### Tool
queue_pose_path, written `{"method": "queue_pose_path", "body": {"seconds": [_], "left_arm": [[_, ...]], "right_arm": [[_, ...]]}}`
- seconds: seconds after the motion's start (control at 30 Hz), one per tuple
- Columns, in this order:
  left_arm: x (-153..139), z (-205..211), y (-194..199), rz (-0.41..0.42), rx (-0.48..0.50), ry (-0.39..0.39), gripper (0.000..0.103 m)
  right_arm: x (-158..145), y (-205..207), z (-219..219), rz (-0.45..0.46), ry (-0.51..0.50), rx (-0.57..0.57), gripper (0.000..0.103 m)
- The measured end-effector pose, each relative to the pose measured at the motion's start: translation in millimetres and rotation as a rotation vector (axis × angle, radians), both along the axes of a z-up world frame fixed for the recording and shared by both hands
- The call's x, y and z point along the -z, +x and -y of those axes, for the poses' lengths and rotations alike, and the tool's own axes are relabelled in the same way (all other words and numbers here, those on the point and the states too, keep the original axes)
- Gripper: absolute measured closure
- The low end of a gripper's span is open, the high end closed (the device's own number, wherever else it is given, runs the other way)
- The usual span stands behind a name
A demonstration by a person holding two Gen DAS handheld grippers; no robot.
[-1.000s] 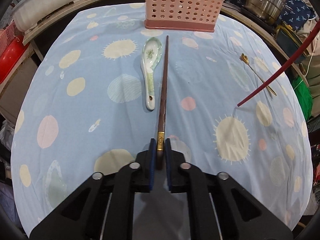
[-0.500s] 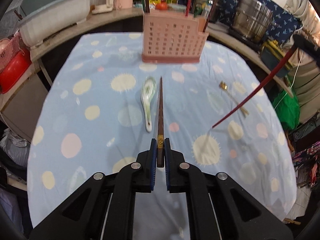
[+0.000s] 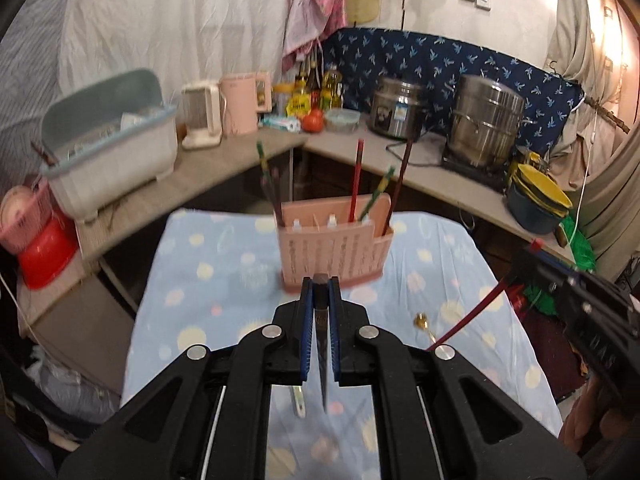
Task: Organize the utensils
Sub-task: 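Lift both held chopsticks and carry them above the pink basket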
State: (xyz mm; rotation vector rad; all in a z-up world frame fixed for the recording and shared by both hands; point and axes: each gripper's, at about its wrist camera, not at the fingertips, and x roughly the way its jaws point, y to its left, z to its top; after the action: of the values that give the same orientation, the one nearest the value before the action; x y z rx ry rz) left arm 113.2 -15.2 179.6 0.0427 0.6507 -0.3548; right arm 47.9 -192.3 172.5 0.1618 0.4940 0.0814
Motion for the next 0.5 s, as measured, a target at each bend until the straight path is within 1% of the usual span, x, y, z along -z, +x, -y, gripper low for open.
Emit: {"method": "queue_pose_path", "body": {"seconds": [0.2,0.37,0.5], "left_arm": [[-54,19,36,0.085,0.007,-0.016,0.096],[-98,32,70,0.162,-0.01,-0.023,0.096],[-120,39,96,0.209,-0.026,-0.031,0.096]], "right_arm": [[-39,35,-1,0.051,-0.021,-0.014,0.096],[-81,80,2,0.098,-0.014,-0.012,0.096],[-104,117,1,0.127,-0.014,-0.002,0.096]]}}
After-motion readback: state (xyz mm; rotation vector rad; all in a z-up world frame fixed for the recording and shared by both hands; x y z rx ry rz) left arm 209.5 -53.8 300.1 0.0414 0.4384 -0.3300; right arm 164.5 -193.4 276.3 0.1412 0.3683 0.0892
